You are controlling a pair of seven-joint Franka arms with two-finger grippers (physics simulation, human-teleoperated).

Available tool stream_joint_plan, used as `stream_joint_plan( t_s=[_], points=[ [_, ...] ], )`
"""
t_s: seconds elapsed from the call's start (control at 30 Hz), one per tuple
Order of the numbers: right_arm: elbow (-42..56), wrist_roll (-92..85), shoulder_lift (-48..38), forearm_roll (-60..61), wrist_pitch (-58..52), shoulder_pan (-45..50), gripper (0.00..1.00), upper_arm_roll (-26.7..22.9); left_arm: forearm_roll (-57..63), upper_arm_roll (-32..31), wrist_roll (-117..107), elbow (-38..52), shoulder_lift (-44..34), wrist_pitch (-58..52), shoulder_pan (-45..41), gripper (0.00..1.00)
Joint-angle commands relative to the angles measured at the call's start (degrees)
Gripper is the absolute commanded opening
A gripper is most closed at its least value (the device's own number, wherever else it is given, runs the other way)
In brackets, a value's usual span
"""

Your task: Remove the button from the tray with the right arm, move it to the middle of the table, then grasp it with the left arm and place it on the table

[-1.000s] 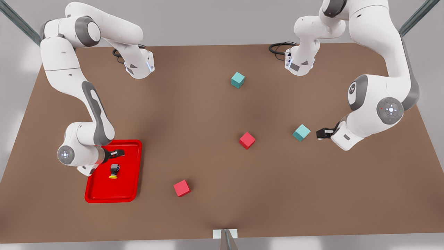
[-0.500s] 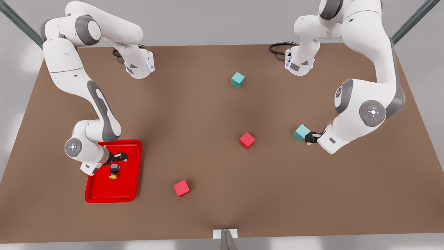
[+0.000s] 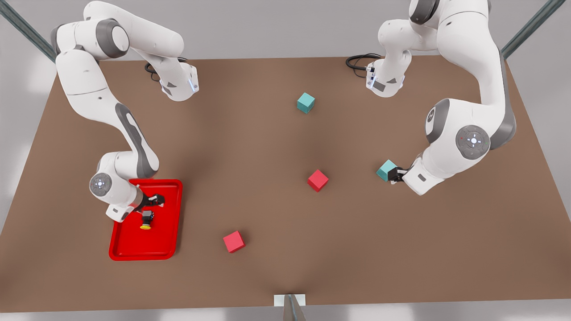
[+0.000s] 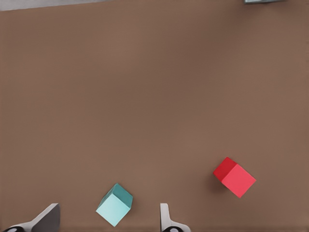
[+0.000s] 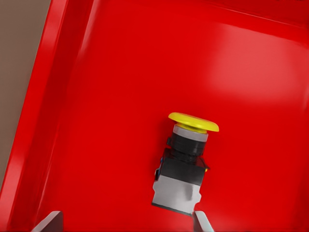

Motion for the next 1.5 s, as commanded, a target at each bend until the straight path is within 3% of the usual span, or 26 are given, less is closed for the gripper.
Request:
stream_joint_plan(
  t_s=[0.0, 0.23, 0.3, 0.47, 1.37, 1.47],
  points=[
    [-0.02, 1.31, 0.26, -3.73, 0.78, -0.01, 1.00, 0.01, 0.05, -0.17, -0.19, 0.00, -0.01, -0.38, 0.03, 1.00],
    [-0.11, 11.68, 1.31, -3.82, 1.13, -0.01, 1.00, 0.01, -0.04, -0.17, -0.28, 0.00, 0.08, -0.38, -0.50, 1.00],
    [-0.11, 25.72, 1.40, -3.73, 1.39, -0.18, 1.00, 0.01, 0.05, -0.17, -0.28, 0.00, 0.08, -0.38, -0.50, 1.00],
    [-0.81, 28.91, 1.05, -3.64, 1.04, -0.18, 1.00, 0.01, 0.05, -0.61, -0.28, 0.00, -0.09, -1.26, -0.76, 1.00],
    [5.43, 25.04, 5.10, -10.41, 1.13, 0.08, 1.00, 0.27, 0.05, -0.70, -0.90, -0.09, 0.00, -2.40, -2.78, 1.00],
    [8.06, 23.73, 6.06, -14.10, -2.64, -2.91, 1.00, 3.00, 0.05, -0.70, -0.81, -0.09, 0.00, -2.32, -2.70, 1.00]
  ],
)
